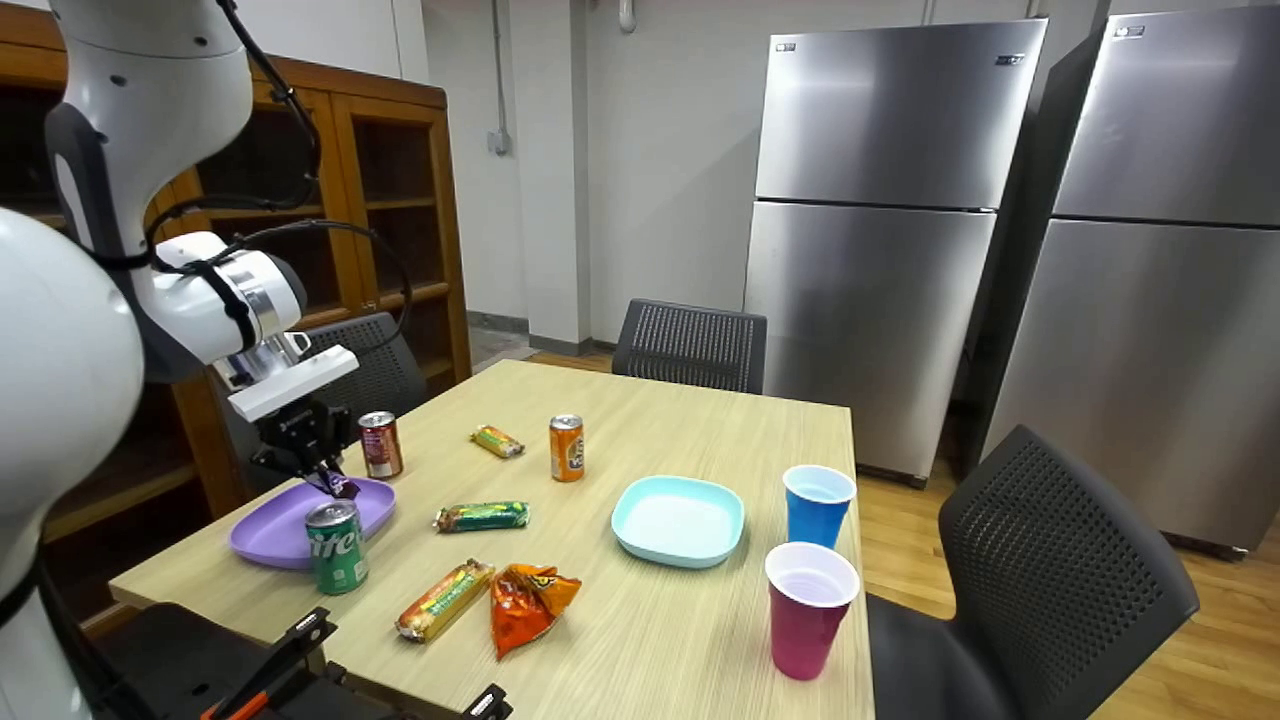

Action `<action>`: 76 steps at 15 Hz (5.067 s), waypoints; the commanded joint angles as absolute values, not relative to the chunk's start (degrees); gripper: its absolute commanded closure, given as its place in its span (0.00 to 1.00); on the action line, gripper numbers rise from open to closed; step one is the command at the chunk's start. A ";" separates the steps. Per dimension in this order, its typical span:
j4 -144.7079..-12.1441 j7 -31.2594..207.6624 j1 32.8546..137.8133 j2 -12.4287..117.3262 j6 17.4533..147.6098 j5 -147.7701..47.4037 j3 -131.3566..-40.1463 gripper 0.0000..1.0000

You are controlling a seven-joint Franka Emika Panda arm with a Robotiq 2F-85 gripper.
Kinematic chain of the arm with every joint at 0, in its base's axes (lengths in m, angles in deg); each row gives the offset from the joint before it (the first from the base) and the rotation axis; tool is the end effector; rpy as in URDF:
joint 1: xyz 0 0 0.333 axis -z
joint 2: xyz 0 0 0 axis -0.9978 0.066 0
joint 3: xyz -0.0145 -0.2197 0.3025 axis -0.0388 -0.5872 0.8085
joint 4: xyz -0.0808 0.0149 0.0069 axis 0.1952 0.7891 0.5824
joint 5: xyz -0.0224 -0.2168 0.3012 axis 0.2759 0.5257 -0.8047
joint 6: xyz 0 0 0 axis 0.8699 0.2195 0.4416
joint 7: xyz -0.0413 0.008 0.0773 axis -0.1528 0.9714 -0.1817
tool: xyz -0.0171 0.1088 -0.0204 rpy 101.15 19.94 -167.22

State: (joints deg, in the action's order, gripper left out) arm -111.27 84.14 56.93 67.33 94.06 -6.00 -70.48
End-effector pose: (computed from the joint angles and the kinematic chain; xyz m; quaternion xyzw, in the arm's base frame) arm 0.4121 0.3628 0.1886 0.7540 0.6374 -0.0089 0.1584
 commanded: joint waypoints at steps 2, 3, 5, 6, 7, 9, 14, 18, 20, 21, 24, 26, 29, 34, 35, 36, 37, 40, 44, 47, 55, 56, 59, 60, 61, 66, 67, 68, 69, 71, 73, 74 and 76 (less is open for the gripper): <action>-108.08 83.41 57.25 70.53 94.50 -3.00 -70.22 0.96; -107.85 83.50 57.27 70.86 94.56 -2.66 -70.21 0.96; -107.59 83.40 57.43 71.35 94.60 -2.19 -70.10 0.96; -107.40 83.23 57.51 71.55 94.44 -2.23 -69.99 0.96; -107.27 83.33 57.48 71.72 94.44 -2.11 -69.99 0.96; -107.10 83.39 57.44 71.93 94.48 -2.06 -69.98 0.96; -106.92 83.43 57.52 71.91 93.46 -2.47 -69.87 0.60; -106.87 83.08 58.69 71.02 92.25 -5.37 -69.03 0.38; -106.85 82.28 59.65 70.48 91.32 -8.27 -68.37 0.23; -106.87 81.87 59.97 70.25 91.10 -9.55 -68.22 0.15; -107.80 79.43 61.28 68.75 89.80 -14.25 -67.25 0.00; -108.77 77.92 62.08 67.11 88.14 -18.03 -66.63 0.00; -109.79 76.55 62.79 64.64 85.78 -23.06 -66.46 0.00; -110.96 76.77 65.31 61.91 83.14 -33.13 -66.62 0.00; -111.15 77.39 65.81 61.50 82.77 -35.12 -66.73 0.00; -111.43 78.01 66.50 61.12 82.62 -37.30 -66.81 0.00; -111.66 78.18 67.20 60.81 82.58 -39.44 -66.77 0.00; -112.93 78.53 69.23 59.64 83.53 -45.15 -66.88 0.00; -111.50 77.88 69.02 61.57 84.12 -44.50 -67.83 0.00; -111.72 77.89 69.09 61.43 84.13 -44.64 -67.80 0.00; -117.44 79.16 70.22 58.02 89.85 -47.66 -67.15 0.00; -118.62 79.19 70.44 57.54 91.30 -48.50 -67.05 0.00; -122.54 79.45 70.78 55.52 95.22 -50.39 -67.12 0.00; -123.89 79.79 70.75 54.72 96.29 -50.51 -67.30 0.00; -125.29 80.84 70.42 53.93 97.56 -49.99 -67.80 0.00; -130.82 83.19 69.89 51.53 101.32 -49.24 -68.25 0.00; -131.70 83.32 69.91 51.26 101.71 -49.32 -68.15 0.00; -132.51 83.71 69.82 51.05 102.12 -49.17 -68.25 0.00; -133.20 84.01 69.75 50.88 102.48 -49.05 -68.33 0.00; -134.27 85.08 69.49 50.63 103.28 -48.60 -68.62 0.00; -134.91 86.11 69.19 50.82 104.39 -48.16 -68.94 0.00; -134.93 86.49 69.12 51.30 104.83 -48.09 -69.09 0.00; -135.02 87.55 68.67 51.85 105.67 -47.56 -69.71 0.00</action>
